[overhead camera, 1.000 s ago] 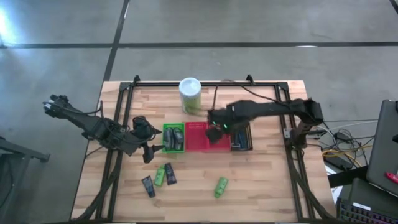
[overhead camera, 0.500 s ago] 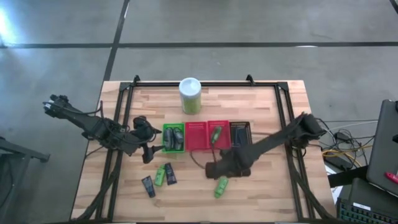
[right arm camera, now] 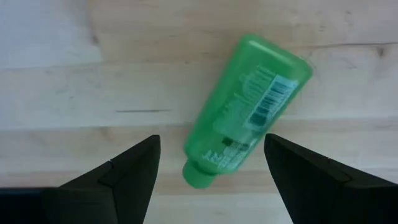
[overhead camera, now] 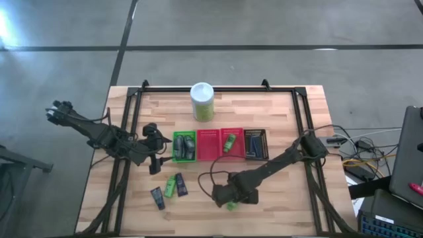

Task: Pick & Place Travel size toiletries
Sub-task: Put the green shampoo bottle into the right red bin

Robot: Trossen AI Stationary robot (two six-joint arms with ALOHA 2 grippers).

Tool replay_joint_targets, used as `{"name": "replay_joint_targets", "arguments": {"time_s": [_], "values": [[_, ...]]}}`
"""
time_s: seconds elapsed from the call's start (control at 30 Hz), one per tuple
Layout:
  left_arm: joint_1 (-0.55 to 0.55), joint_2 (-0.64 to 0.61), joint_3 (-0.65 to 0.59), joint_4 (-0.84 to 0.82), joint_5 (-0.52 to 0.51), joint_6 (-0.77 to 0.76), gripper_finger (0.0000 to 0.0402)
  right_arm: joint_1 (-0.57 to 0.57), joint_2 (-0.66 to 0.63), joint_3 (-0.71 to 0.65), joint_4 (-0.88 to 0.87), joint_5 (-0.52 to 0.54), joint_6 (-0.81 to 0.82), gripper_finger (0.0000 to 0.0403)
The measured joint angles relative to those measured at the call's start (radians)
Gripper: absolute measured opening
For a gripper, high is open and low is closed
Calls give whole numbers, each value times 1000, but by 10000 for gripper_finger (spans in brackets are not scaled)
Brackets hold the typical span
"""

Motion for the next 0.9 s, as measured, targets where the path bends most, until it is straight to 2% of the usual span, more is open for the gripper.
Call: {"name": "replay_joint_targets", "arguments": {"time_s": [0.17,0.57,0.73,0.9], "values": [[0,0,0,-7,23,15,323,0,16,-5,-1,6,33,287],[1,0,0,-28,24,22,323,19,26,-28,16,17,103,244],[1,0,0,-28,23,22,323,19,26,-52,13,51,54,212],[1,0,0,-28,18,22,323,17,26,-59,13,52,-20,159]]}}
